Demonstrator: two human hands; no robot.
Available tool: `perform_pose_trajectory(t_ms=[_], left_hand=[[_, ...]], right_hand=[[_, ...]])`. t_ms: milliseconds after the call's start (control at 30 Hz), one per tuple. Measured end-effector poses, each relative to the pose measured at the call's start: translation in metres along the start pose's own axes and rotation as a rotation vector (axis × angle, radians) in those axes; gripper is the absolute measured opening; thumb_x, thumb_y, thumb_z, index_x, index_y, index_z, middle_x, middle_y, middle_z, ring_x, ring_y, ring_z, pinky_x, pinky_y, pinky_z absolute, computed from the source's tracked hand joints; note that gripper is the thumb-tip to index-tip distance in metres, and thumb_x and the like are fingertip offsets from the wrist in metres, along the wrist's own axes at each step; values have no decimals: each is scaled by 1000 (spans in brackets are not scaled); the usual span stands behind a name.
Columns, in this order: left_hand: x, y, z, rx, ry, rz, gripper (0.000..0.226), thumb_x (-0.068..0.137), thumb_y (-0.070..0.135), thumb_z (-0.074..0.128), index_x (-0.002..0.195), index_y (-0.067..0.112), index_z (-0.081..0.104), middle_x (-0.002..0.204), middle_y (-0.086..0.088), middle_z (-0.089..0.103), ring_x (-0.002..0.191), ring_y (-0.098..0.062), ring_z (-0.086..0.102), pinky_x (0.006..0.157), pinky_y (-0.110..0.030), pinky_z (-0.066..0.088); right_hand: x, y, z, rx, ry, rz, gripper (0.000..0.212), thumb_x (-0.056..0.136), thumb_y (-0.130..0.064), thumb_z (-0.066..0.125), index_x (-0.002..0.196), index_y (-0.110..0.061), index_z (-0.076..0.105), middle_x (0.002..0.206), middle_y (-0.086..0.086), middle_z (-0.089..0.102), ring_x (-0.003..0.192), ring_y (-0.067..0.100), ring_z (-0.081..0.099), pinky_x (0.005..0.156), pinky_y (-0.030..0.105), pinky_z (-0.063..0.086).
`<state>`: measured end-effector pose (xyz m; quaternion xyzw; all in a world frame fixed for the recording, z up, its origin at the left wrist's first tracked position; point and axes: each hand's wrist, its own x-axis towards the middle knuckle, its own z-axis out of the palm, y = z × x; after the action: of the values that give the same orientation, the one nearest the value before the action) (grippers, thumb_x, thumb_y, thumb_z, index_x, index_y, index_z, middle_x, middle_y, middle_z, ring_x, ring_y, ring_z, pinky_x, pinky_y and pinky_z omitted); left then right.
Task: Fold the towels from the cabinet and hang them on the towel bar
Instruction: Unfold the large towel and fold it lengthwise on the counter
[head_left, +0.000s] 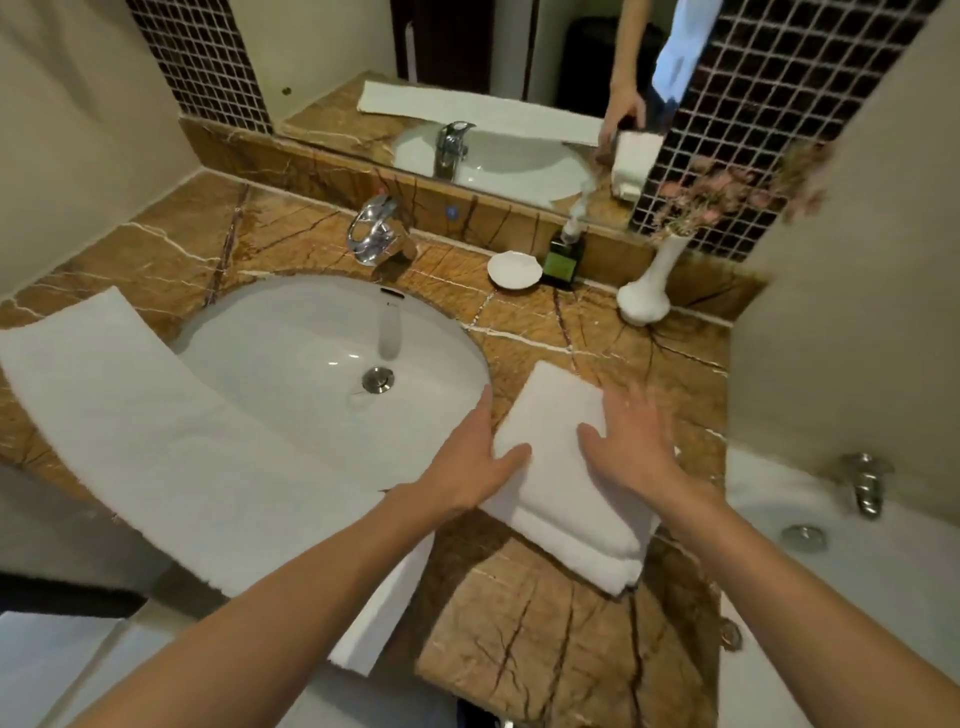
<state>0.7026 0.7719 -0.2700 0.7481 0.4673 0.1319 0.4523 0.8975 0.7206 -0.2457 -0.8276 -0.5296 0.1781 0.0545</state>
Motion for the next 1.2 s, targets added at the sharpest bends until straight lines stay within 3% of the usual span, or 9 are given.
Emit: perform_pose_trajectory(t_ms=[200, 333, 500, 633, 767, 867, 967, 1067, 1200], left_hand=[[20, 23, 9, 32, 119, -32, 47, 81, 23, 67, 122, 10, 48, 108, 6, 52, 93, -13, 50, 76, -29, 41], [28, 27, -3, -66, 64, -81, 28, 77, 5, 60, 103, 11, 67, 91, -5, 68, 81, -20, 62, 62, -28, 52], [23, 35, -17, -361, 57, -263, 20, 85, 4, 48, 90, 10, 66, 96, -10, 64, 88, -22, 58, 74, -34, 47], [20, 45, -30, -609, 20, -576, 31, 93, 34, 41, 93, 11, 62, 103, -11, 64, 99, -28, 58, 90, -45, 45], [7, 47, -53, -524, -287, -740, 48, 80, 47, 56, 108, 8, 56, 113, -18, 58, 104, -36, 58, 81, -45, 52], [-4, 44, -60, -364, -449, -708, 23, 84, 13, 63, 106, 11, 57, 118, -14, 56, 110, -36, 56, 85, -47, 54], [-11, 37, -55, -393, -454, -832, 23, 92, -2, 51, 114, -5, 56, 118, -17, 58, 107, -29, 58, 64, -32, 58], [-18, 35, -58, -395, -403, -861, 24, 94, -2, 47, 77, -8, 63, 88, -18, 65, 72, -26, 64, 45, -26, 54], [-29, 32, -41, 50, -310, -791, 21, 99, 4, 40, 86, 0, 56, 83, -9, 54, 92, -22, 58, 64, -12, 48]], right_hand=[[2, 46, -9, 529, 17, 141, 46, 85, -29, 68, 126, -15, 55, 114, 3, 61, 99, 20, 59, 83, 33, 51], [-1, 44, -12, 561, 46, 133, 15, 85, -18, 64, 99, -18, 68, 83, -3, 67, 66, 2, 57, 47, 18, 40], [-26, 33, -20, 599, 68, -43, 19, 81, -9, 61, 80, -27, 57, 96, 2, 58, 79, 13, 56, 57, 21, 38], [-53, 26, -29, 613, 64, -130, 33, 76, 1, 60, 80, -32, 54, 99, 1, 58, 91, 16, 53, 69, 26, 36], [-95, 13, -28, 556, 147, -222, 37, 74, 1, 59, 88, -33, 55, 98, -8, 55, 92, 9, 50, 71, 11, 33], [-130, 4, -15, 504, 225, -346, 30, 75, -4, 60, 94, -27, 59, 97, -13, 51, 92, 8, 47, 76, 11, 34], [-152, -4, -2, 456, 257, -409, 29, 74, -6, 63, 98, -23, 61, 99, -11, 53, 91, 11, 49, 76, 26, 43], [-165, -11, 8, 438, 254, -435, 33, 74, -7, 67, 101, -24, 61, 101, -9, 55, 91, 12, 50, 75, 30, 45], [-174, -19, 18, 402, 226, -463, 29, 74, -9, 69, 99, -23, 64, 102, -7, 57, 91, 15, 53, 74, 34, 48]])
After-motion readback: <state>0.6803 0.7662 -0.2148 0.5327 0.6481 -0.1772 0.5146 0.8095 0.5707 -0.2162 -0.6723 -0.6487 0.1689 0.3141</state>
